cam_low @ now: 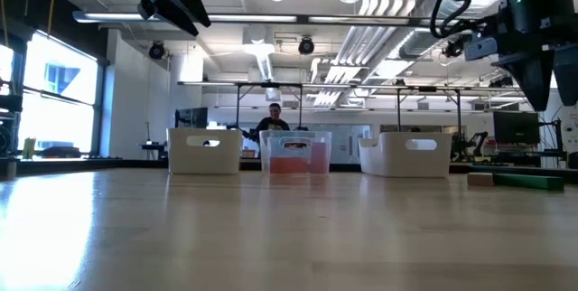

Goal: Sort & place blocks by color
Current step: Put the green block into the left white bin

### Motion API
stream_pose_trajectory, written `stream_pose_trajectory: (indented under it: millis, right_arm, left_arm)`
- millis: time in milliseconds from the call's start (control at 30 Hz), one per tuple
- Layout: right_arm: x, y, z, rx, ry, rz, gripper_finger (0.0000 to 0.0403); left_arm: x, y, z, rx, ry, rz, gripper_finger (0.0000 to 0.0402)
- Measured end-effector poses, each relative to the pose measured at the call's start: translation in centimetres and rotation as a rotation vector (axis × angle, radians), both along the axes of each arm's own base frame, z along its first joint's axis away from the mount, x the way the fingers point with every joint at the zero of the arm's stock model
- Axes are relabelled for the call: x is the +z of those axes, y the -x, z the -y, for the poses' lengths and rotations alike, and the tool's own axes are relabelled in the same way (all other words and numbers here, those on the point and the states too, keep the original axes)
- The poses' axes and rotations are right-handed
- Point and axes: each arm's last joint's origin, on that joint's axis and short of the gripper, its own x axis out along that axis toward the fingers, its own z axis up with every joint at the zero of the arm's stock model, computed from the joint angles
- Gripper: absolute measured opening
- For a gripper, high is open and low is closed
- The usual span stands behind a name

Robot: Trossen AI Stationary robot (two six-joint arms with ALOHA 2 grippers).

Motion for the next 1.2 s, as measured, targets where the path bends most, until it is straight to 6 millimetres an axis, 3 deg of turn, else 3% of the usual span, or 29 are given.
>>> stream_pose_trajectory:
  millis: [500,1200]
  right_arm:
    - [-5.3,0.3,0.5,-0.027,-0.025,0.079,0.0185]
    - [-9.6,1.4,2.5,-0.120,0.015,0.156,0.0185]
  left_arm:
    - [0.0,0.0,0.0,-0.005,-0.008,-0.008,0.0235]
    - [0.0,0.0,0.0,-0.003,-0.009,-0.009,0.0235]
